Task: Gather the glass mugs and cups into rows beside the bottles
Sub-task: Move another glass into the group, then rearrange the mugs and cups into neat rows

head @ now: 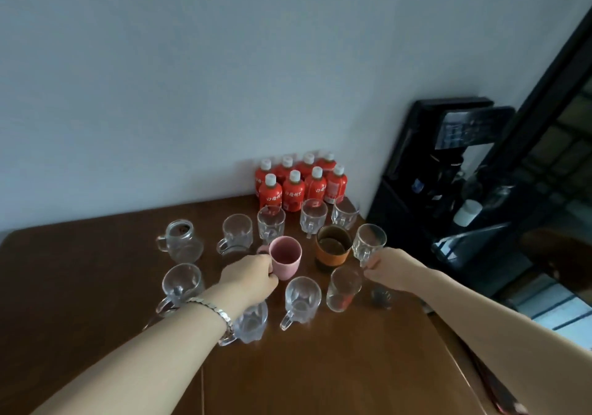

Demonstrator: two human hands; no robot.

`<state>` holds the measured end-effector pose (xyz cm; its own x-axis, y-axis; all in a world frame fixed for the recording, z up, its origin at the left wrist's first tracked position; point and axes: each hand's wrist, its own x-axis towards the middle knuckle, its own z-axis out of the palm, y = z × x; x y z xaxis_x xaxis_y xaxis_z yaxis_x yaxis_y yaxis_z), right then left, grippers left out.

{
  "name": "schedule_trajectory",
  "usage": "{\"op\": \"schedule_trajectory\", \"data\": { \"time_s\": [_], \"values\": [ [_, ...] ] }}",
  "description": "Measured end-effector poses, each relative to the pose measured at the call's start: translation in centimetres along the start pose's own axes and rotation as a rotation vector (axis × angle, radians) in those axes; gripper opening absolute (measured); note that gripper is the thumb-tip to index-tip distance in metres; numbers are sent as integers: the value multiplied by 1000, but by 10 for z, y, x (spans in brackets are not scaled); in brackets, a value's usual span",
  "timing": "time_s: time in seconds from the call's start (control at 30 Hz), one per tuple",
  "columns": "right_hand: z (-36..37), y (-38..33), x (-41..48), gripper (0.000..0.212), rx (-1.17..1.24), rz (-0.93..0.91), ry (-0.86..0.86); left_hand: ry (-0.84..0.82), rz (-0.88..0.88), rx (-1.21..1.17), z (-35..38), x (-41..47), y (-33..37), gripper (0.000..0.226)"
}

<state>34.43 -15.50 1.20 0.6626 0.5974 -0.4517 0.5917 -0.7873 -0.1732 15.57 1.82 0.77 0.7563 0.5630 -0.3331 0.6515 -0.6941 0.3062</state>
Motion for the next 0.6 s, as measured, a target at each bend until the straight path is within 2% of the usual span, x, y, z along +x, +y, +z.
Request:
{"op": "schedule_trajectory", "data": {
  "time_s": [0.13, 0.37, 0.5, 0.6],
  "values": [
    [-33, 43, 57, 25, 76, -35, 35, 64, -47, -15, 6, 69, 52, 24],
    [-66, 73, 172, 42, 3, -195, 30, 210, -65, -92, 9, 173, 98, 28],
    [-70, 59, 220, 67, 24, -196, 32, 170, -70, -75, 17, 222, 98, 41],
    [-54, 42, 252, 89, 46, -136, 15, 62, -35, -9, 21, 252, 89, 66]
  ]
}}
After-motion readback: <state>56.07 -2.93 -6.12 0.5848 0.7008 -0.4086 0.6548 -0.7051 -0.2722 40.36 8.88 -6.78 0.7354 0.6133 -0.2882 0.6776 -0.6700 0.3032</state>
